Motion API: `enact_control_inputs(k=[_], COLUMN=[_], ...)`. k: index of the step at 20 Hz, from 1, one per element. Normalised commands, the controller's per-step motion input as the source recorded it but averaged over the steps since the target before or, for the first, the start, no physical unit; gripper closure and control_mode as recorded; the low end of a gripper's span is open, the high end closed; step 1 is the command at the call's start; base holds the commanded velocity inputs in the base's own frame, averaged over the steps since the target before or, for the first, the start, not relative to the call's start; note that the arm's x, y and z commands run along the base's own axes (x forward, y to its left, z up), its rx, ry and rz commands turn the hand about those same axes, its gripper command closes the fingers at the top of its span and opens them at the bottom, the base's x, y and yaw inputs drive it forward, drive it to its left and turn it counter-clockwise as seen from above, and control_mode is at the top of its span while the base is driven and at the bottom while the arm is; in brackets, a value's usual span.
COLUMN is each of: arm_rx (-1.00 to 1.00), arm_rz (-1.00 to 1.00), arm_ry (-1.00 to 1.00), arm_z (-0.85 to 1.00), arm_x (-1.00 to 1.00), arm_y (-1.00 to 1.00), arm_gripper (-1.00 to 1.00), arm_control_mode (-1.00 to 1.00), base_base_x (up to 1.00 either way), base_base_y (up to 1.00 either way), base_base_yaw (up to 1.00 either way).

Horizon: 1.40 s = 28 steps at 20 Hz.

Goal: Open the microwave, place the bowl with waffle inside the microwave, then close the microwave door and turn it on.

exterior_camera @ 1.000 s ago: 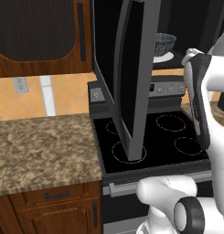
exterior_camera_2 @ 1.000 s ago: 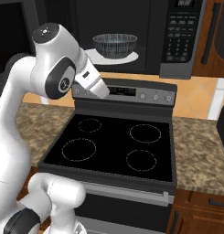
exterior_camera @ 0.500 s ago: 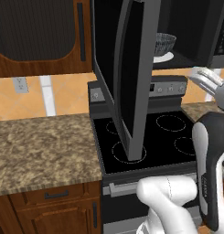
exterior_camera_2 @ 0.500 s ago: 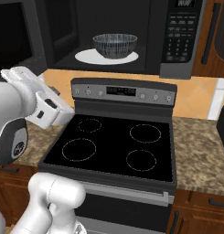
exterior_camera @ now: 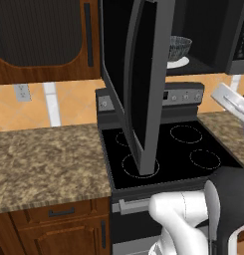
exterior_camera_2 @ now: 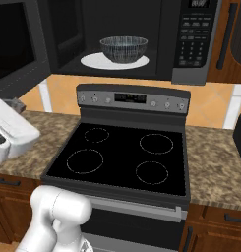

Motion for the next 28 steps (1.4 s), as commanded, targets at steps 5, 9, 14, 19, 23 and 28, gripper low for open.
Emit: enact_control_inputs(k=[5, 9, 14, 19, 23, 28], arm_rx=[-0.15, -0.15, -0.15, -0.18, -0.2, -0.25], arm_rz=[-0.07, -0.14, -0.14, -0.14, -0.14, -0.03], arm_ry=[-0.1, -0.25, -0.09, 0.03, 0.36, 0.36], arm_z=[0.01, 0.0, 0.0, -0.04, -0.41, -0.75], arm_x=[-0.98, -0.44, -0.43, -0.19, 0.78, 1.0], arm_y=[0.69, 0.94, 0.8, 0.86, 0.89, 1.0], arm_gripper=[1.0, 1.0, 1.0, 1.0, 1.0, 1.0], arm_control_mode=[-1.0, -1.0, -1.0, -1.0, -1.0, -1.0], base_base_x=[0.0, 0.0, 0.0, 0.0, 0.0, 0.0], base_base_y=[0.0, 0.0, 0.0, 0.0, 0.0, 0.0], base_base_yaw=[0.0, 0.0, 0.0, 0.0, 0.0, 0.0])
